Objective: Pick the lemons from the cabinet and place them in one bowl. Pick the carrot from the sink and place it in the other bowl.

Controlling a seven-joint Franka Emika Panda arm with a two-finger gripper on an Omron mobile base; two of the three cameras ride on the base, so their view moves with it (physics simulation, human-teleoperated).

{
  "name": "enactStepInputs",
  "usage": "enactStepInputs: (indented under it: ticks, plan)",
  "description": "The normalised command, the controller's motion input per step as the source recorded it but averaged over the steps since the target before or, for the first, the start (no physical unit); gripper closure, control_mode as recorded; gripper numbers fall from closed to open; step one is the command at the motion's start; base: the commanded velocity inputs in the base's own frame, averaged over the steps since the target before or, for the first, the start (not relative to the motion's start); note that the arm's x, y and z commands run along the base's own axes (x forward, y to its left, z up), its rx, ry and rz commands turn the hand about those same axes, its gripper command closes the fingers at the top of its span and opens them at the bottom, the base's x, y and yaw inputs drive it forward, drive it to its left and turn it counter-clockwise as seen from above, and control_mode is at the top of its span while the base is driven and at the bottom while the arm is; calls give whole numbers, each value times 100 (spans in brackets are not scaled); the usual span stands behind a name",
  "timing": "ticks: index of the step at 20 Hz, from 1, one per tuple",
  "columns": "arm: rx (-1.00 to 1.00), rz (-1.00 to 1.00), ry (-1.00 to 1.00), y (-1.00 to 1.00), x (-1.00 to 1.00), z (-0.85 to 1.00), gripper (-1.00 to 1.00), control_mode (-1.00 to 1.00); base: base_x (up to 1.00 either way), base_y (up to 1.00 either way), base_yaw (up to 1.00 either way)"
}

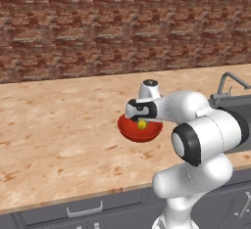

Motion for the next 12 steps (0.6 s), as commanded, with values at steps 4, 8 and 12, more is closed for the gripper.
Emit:
enactStepInputs:
  ticks: [4, 8, 12]
  plan:
    - [0, 0, 0, 1, 0, -28, 100, -100, 0, 0, 0]
    - [0, 0, 1, 0, 0, -11, 100, -100, 0, 0, 0]
    - [0, 0, 0, 0, 0, 0, 100, -100, 0, 0, 0]
